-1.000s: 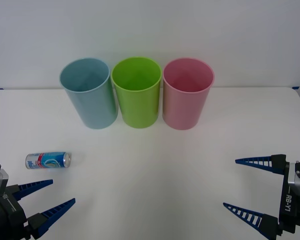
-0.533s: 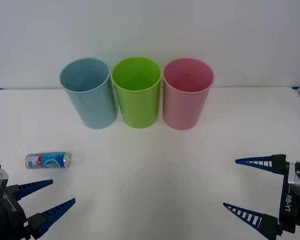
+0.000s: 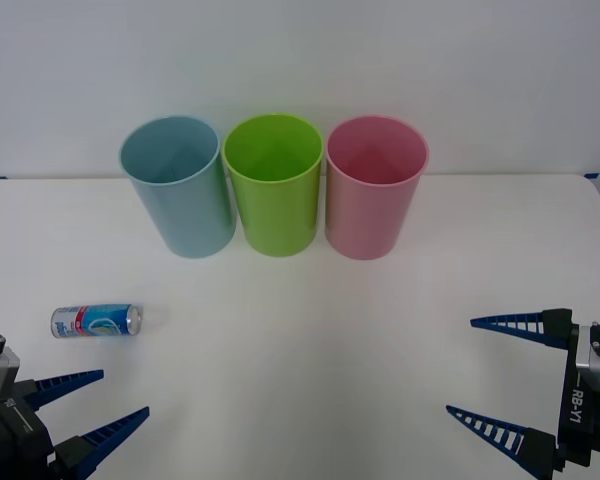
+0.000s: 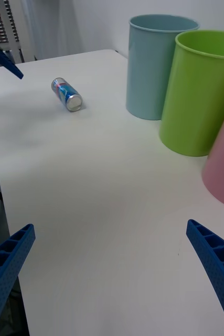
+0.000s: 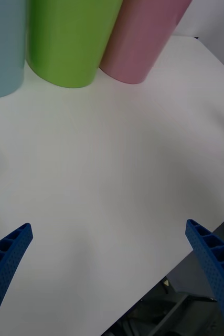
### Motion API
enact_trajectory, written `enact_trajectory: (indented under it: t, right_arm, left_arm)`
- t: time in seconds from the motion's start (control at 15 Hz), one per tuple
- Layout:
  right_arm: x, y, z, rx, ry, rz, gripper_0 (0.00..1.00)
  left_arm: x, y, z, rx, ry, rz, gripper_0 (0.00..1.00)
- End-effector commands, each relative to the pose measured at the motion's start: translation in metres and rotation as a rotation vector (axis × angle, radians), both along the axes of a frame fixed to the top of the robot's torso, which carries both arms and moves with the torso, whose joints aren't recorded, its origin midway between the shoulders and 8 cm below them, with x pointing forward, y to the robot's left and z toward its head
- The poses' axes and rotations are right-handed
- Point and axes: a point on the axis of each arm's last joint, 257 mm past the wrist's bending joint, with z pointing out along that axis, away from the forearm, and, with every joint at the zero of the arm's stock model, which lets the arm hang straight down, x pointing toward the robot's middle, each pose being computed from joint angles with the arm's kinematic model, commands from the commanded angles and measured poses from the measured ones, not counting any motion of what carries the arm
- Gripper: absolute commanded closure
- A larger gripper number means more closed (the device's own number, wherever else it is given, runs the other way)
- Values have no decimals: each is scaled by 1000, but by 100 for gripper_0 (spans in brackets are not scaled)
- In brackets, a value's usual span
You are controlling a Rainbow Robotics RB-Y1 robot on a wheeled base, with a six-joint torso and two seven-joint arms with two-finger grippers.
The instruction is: Put cans in the blue bin and PET bottles in the pink bin and trash in the green bin.
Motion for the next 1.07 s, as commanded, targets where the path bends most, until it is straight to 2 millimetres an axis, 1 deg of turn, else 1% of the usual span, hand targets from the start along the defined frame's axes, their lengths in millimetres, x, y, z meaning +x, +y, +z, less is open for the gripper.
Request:
enact_trajectory:
  t: [0.07, 0.13, 0.2, 0.33, 0.47, 0.6, 0.67, 0.73, 0.87, 1.07]
  right_arm:
    - [0, 0, 0, 0, 0, 0, 0]
    - [0, 0, 0, 0, 0, 0, 0]
    - [0, 0, 0, 0, 0, 0, 0]
    - [0, 0, 0, 0, 0, 0, 0]
    - [0, 0, 0, 0, 0, 0, 0]
    - [0, 0, 0, 0, 0, 0, 0]
    - [0, 0, 0, 0, 0, 0, 0]
    - [0, 0, 0, 0, 0, 0, 0]
    - [0, 0, 0, 0, 0, 0, 0]
    - [0, 0, 0, 0, 0, 0, 0]
  left_arm:
    - [13, -4, -2, 54, -39, 15, 0]
    - [21, -4, -7, 101, -65, 9, 0]
    - [25, -5, -7, 134, -97, -3, 0]
    - [34, -5, -5, 211, -154, -51, 0]
    - [41, 2, 1, 304, -184, -123, 0]
    - [49, 22, 5, 454, -217, -191, 0]
    - [54, 36, 6, 538, -224, -220, 0]
    - [56, 45, 7, 578, -211, -225, 0]
    - [60, 56, 11, 626, -189, -224, 0]
    - [73, 75, 20, 730, -213, -227, 0]
